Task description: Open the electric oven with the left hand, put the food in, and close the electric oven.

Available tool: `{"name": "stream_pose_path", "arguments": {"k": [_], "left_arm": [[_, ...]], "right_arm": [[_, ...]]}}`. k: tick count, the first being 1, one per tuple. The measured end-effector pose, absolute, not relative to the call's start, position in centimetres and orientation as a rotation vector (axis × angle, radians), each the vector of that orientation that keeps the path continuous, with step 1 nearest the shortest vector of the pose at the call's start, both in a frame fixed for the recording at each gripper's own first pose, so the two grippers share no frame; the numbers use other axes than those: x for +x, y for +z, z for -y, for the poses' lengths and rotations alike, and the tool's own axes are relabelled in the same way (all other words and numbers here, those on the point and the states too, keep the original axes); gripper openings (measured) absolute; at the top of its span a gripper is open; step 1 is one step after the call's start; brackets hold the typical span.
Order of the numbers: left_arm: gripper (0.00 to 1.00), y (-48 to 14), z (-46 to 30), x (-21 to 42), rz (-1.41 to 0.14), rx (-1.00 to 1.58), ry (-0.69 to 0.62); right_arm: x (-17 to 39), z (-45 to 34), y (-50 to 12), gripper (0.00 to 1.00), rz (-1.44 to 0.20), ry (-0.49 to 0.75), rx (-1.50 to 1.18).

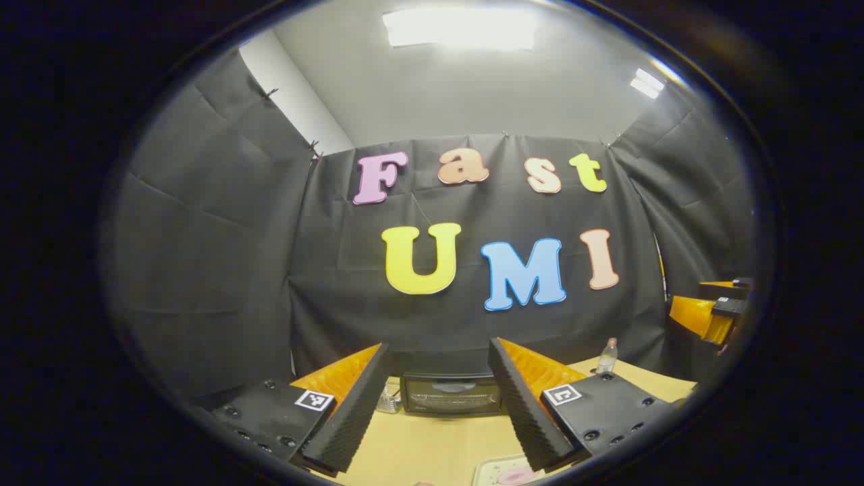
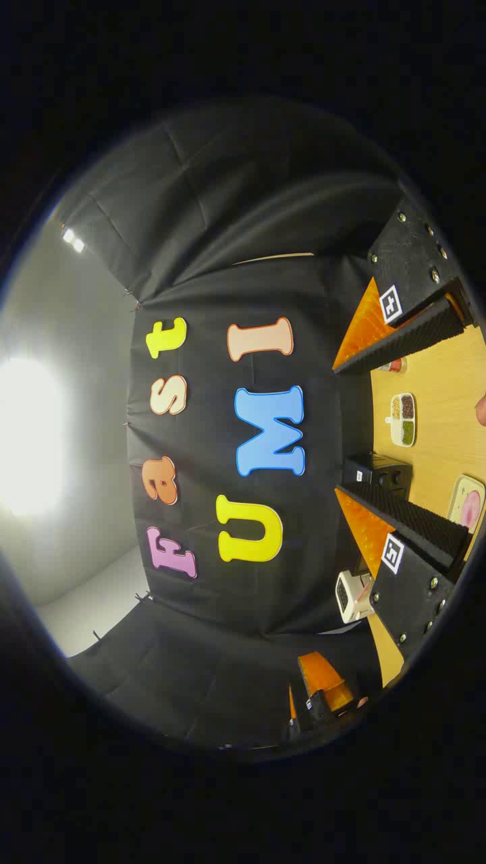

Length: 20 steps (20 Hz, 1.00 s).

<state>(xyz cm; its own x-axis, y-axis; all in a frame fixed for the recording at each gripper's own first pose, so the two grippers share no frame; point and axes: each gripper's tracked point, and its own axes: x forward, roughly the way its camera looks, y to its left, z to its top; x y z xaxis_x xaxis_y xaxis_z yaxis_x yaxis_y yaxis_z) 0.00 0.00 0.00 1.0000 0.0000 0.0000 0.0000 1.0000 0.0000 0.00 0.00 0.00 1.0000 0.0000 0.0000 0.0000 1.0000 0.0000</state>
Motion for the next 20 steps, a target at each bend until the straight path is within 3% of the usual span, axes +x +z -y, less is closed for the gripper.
{"name": "stream_pose_path", "arguments": {"k": [10, 11, 20], "left_arm": [[1.00, 0.5, 2.9, 0.7, 0.021, -0.007, -0.044], [0.97, 0.8, 3.2, 0.8, 0.025, -0.006, -0.044], [1.00, -0.2, 4.8, 4.2, 0.033, 0.004, -0.039]], "right_arm": [[-0.1, 1.6, -0.1, 0.97, 0.016, -0.018, 0.004], [-0.1, 1.6, -0.1, 0.97, 0.018, -0.012, 0.001], [-0.7, 1.7, -2.9, 0.97, -0.025, 0.052, 0.017]]}}
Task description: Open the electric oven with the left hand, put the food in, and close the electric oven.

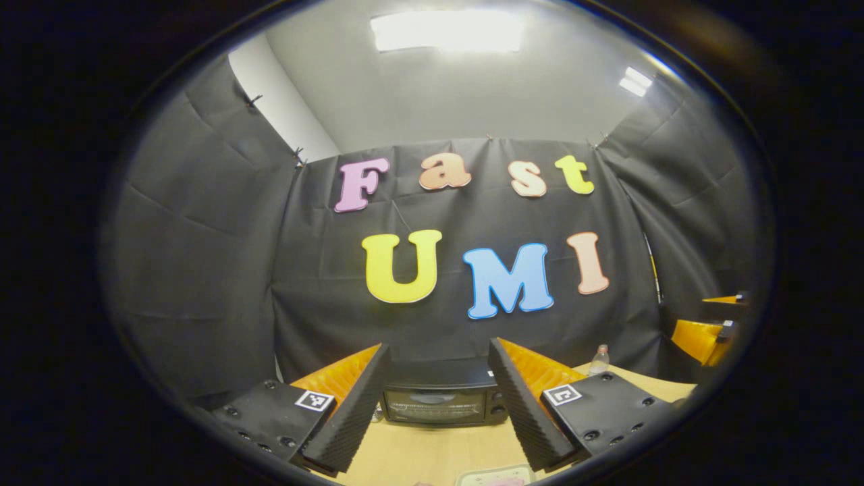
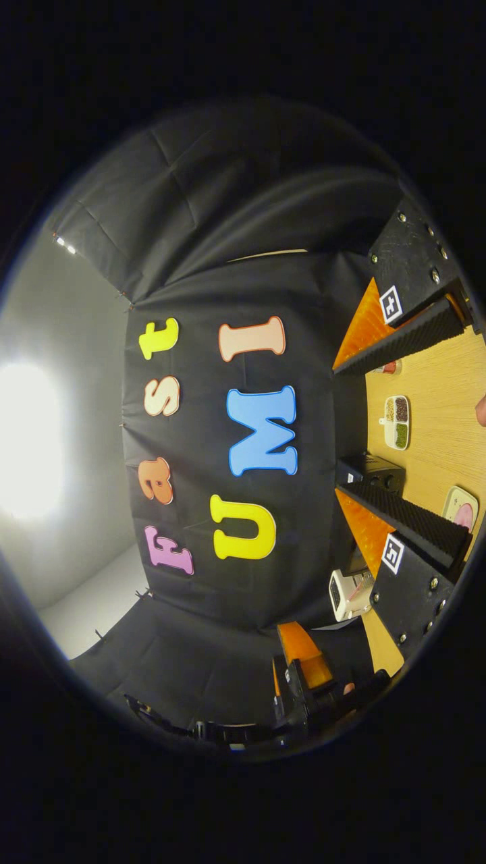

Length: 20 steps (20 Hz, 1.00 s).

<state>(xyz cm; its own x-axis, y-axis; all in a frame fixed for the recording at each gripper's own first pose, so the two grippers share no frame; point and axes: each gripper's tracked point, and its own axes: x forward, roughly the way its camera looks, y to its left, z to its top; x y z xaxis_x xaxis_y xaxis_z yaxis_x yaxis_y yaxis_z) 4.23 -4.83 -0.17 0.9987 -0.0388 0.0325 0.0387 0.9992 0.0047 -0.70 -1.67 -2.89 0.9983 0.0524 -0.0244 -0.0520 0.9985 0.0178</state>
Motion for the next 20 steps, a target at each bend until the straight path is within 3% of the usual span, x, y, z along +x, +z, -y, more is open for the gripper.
{"name": "stream_pose_path", "arguments": {"k": [8, 9, 20], "left_arm": [[0.97, -5.0, 3.9, 14.4, -0.019, -0.013, -0.049], [1.00, -5.7, 3.6, 15.7, -0.025, -0.010, -0.052], [1.00, -16.9, 2.4, 27.2, -0.178, -0.033, -0.128]], "right_arm": [[2.3, 1.7, -3.9, 0.97, -0.029, -0.004, 0.011], [3.1, 1.2, -4.1, 0.97, -0.028, -0.004, 0.011], [9.6, -3.0, -8.3, 0.97, -0.141, -0.030, -0.026]]}}
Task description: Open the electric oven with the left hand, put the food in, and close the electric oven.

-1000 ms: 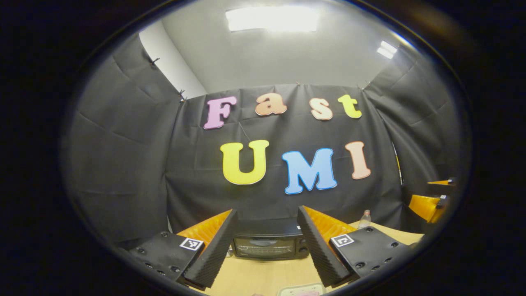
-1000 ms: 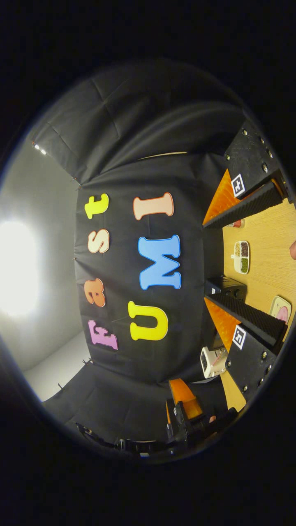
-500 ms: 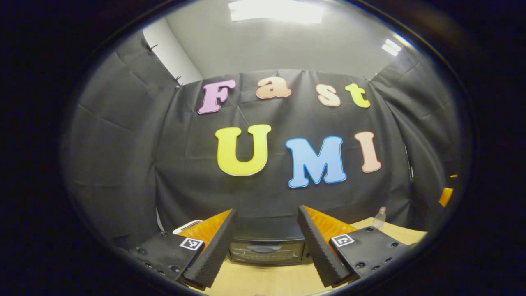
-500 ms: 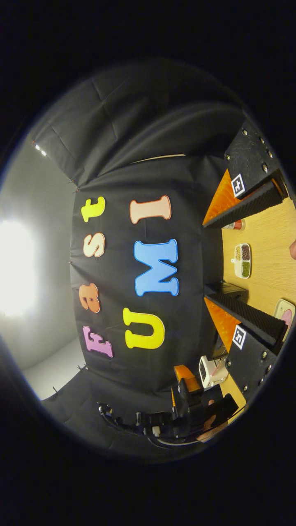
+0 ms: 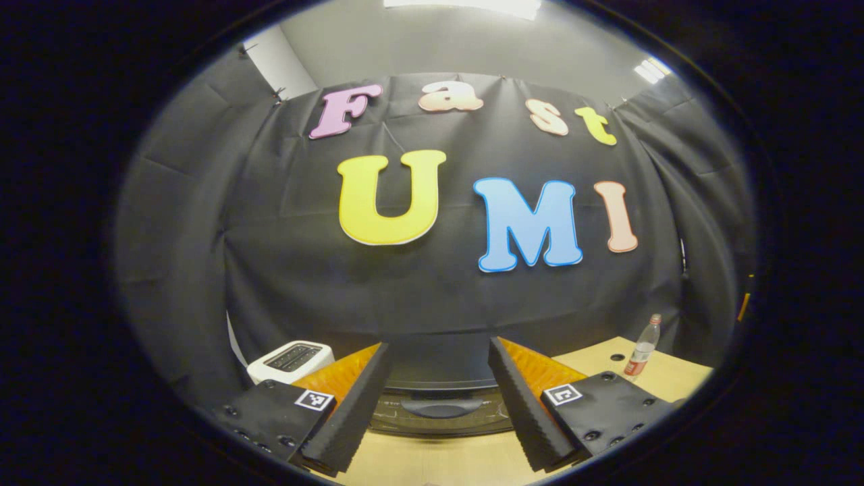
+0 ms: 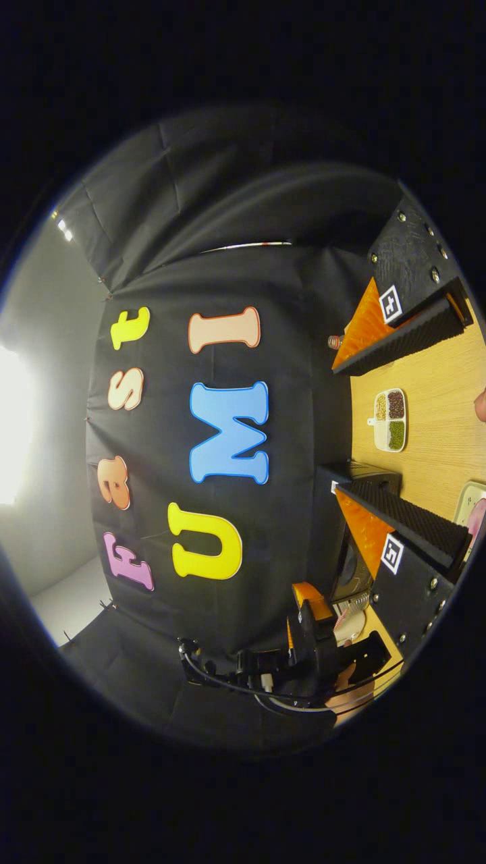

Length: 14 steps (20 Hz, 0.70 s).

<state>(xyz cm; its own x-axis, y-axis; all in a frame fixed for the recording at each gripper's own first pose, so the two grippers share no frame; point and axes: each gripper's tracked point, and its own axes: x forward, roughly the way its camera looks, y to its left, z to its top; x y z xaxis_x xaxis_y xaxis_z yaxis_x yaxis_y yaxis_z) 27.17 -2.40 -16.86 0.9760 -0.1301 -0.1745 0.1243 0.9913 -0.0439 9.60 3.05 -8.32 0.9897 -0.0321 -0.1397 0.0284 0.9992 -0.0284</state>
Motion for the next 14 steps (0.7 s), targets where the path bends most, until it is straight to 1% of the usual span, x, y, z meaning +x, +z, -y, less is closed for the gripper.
{"name": "stream_pose_path", "arguments": {"k": [3, 4, 10, 14], "left_arm": [[0.97, -20.0, 2.7, 29.2, -0.222, -0.023, -0.150], [1.00, -21.3, 2.7, 29.8, -0.241, -0.024, -0.154], [1.00, -27.1, 3.6, 32.7, -0.325, -0.039, -0.179], [1.00, -29.3, 3.9, 33.4, -0.343, -0.022, -0.179]], "right_arm": [[10.7, -3.6, -8.9, 0.97, -0.153, -0.052, -0.044], [11.0, -3.7, -9.0, 0.97, -0.157, -0.058, -0.050], [11.9, -4.4, -10.4, 0.97, -0.209, -0.086, -0.061], [12.0, -4.1, -9.9, 0.97, -0.199, -0.108, -0.078]]}}
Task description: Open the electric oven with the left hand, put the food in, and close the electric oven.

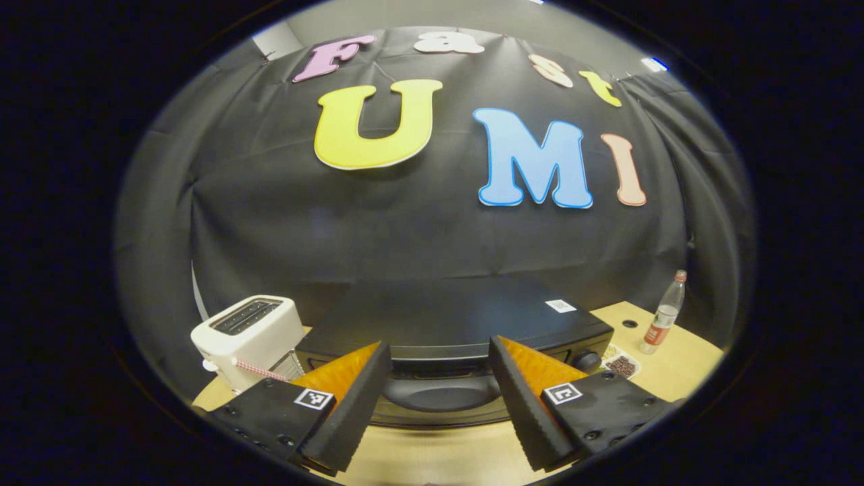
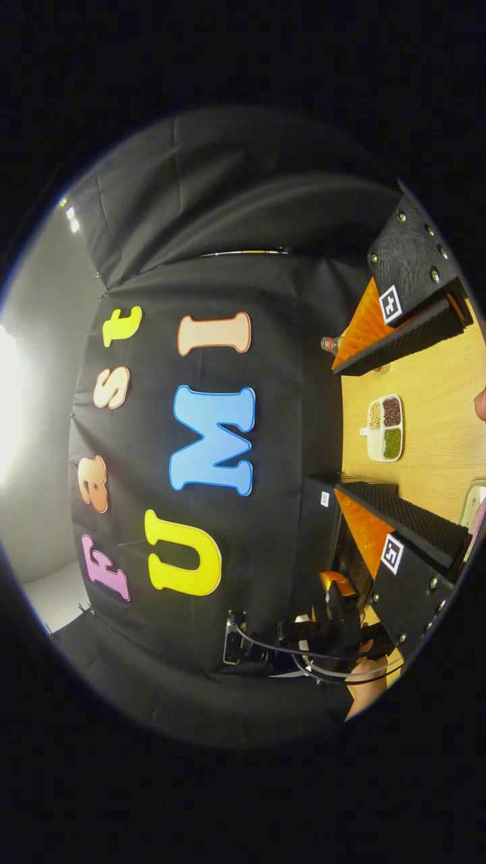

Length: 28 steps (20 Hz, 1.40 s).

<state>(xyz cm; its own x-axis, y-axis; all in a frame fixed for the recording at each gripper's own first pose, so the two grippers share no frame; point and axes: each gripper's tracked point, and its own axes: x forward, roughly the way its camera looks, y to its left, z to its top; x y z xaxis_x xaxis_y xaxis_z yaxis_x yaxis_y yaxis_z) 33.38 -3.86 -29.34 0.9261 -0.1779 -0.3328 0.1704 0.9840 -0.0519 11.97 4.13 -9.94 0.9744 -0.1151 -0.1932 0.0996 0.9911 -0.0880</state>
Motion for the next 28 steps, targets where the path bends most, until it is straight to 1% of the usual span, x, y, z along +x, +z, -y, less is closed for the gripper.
{"name": "stream_pose_path", "arguments": {"k": [1, 2, 3, 4, 5, 6, 7, 8, 10, 11, 12, 14, 16, 17, 18, 20, 21, 22, 23, 25, 28], "left_arm": [[0.92, -29.7, 3.9, 33.5, -0.341, -0.013, -0.176], [0.97, -30.3, 4.1, 33.6, -0.343, -0.010, -0.177], [1.00, -31.0, 4.1, 33.6, -0.353, -0.012, -0.176], [1.00, -31.8, 4.1, 33.5, -0.373, -0.016, -0.171], [1.00, -31.3, 4.0, 33.7, -0.338, -0.013, -0.171], [0.93, -31.5, 4.3, 33.9, -0.347, -0.006, -0.173], [1.00, -31.3, 4.2, 33.6, -0.347, -0.007, -0.171], [1.00, -31.5, 4.2, 33.5, -0.346, -0.013, -0.171], [0.92, -31.5, 4.1, 32.9, -0.348, -0.017, -0.176], [0.98, -31.6, 4.0, 32.5, -0.360, -0.017, -0.175], [0.97, -31.4, 4.0, 31.8, -0.353, -0.017, -0.174], [1.00, -31.7, 3.9, 30.3, -0.360, -0.013, -0.173], [0.96, -32.0, 3.7, 28.8, -0.369, -0.007, -0.173], [1.00, -32.3, 3.7, 28.1, -0.379, -0.008, -0.172], [1.00, -32.6, 3.6, 27.4, -0.386, -0.006, -0.169], [0.94, -33.1, 3.6, 26.2, -0.399, -0.007, -0.165], [0.98, -33.3, 3.6, 25.7, -0.408, -0.012, -0.163], [0.94, -33.7, 3.5, 25.0, -0.420, -0.016, -0.160], [0.98, -34.0, 3.4, 24.5, -0.426, -0.015, -0.157], [1.00, -34.6, 3.4, 23.4, -0.442, -0.006, -0.149], [1.00, -35.6, 3.3, 21.9, -0.469, 0.001, -0.141]], "right_arm": [[11.9, -4.1, -9.9, 0.97, -0.198, -0.111, -0.076], [11.8, -4.0, -10.0, 0.97, -0.200, -0.116, -0.081], [11.7, -3.8, -10.1, 0.97, -0.203, -0.119, -0.088], [11.6, -3.8, -10.2, 0.97, -0.209, -0.120, -0.094], [11.4, -3.7, -10.4, 0.97, -0.214, -0.121, -0.097], [11.3, -3.6, -10.3, 0.98, -0.216, -0.121, -0.097], [11.1, -3.7, -10.2, 0.97, -0.216, -0.121, -0.097], [11.0, -3.7, -10.1, 0.97, -0.213, -0.121, -0.097], [10.9, -3.8, -9.7, 0.97, -0.204, -0.117, -0.099], [10.8, -3.9, -9.6, 0.97, -0.199, -0.113, -0.099], [10.7, -4.0, -9.4, 0.97, -0.195, -0.108, -0.096], [10.4, -4.3, -9.0, 0.97, -0.183, -0.093, -0.091], [10.1, -4.2, -8.8, 0.97, -0.175, -0.081, -0.097], [9.9, -4.3, -8.9, 0.97, -0.177, -0.073, -0.099], [9.6, -4.3, -8.9, 0.97, -0.181, -0.066, -0.098], [8.8, -4.0, -9.0, 0.97, -0.188, -0.058, -0.094], [8.5, -3.8, -9.1, 0.97, -0.190, -0.057, -0.094], [8.1, -3.5, -9.2, 0.98, -0.194, -0.056, -0.094], [7.8, -3.3, -9.4, 0.97, -0.201, -0.054, -0.094], [7.2, -3.0, -9.6, 0.97, -0.211, -0.051, -0.090], [6.5, -2.4, -9.7, 0.97, -0.220, -0.050, -0.085]]}}
